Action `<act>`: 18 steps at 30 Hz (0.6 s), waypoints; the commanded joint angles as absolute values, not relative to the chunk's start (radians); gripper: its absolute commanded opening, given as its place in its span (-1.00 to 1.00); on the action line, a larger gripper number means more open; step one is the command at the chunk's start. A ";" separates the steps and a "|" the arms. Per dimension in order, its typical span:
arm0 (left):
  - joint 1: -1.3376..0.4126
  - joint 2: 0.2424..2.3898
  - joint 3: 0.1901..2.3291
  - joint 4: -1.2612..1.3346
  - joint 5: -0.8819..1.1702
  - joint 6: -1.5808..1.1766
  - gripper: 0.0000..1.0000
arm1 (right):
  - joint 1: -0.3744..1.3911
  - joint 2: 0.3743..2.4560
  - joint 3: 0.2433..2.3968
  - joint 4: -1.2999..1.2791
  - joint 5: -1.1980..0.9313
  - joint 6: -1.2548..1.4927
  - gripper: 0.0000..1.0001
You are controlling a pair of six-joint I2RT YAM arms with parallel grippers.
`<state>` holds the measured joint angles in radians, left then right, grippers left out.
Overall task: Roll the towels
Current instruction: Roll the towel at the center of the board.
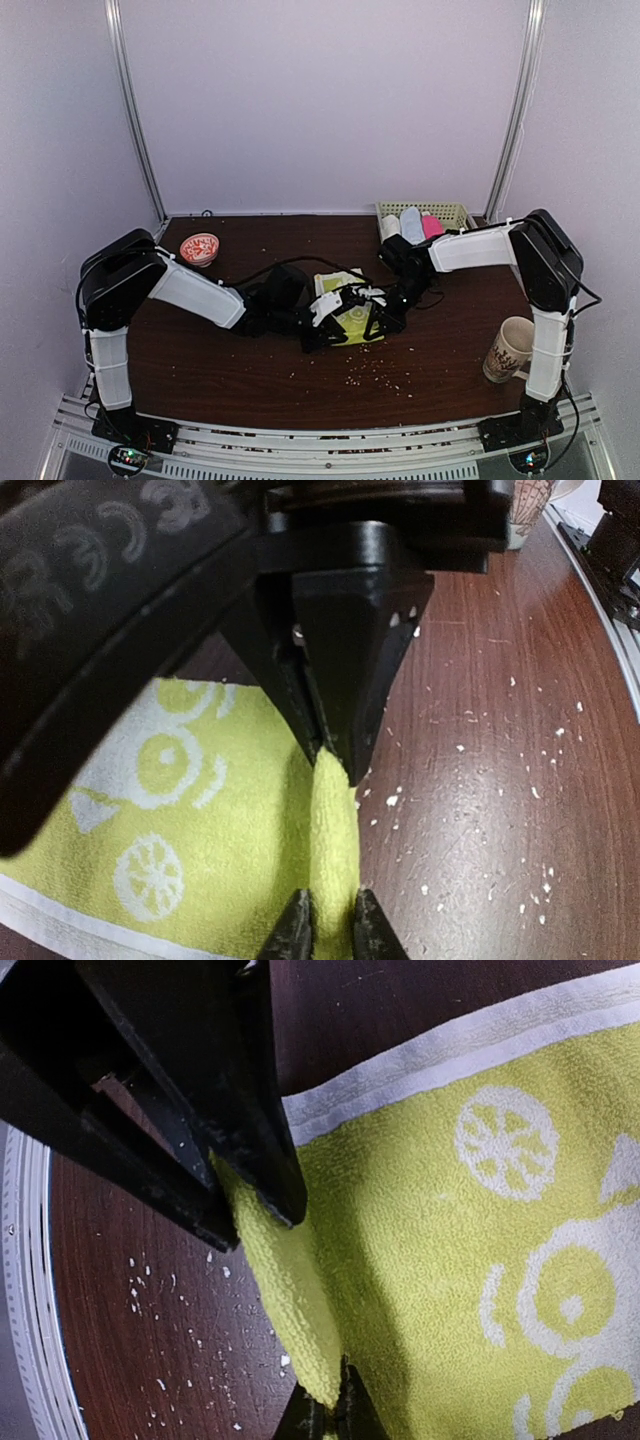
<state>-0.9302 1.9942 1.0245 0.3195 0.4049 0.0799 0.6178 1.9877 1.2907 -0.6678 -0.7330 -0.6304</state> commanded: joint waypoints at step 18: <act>-0.896 1.975 1.067 0.148 0.598 -0.024 -1.00 | 0.585 2.082 1.386 -0.916 -0.840 -0.707 -0.93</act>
<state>-0.9188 1.9942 1.0512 0.1909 0.4759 0.0341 0.5930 2.0396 1.3361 -0.7822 -0.7940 -0.6796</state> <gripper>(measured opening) 0.023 0.039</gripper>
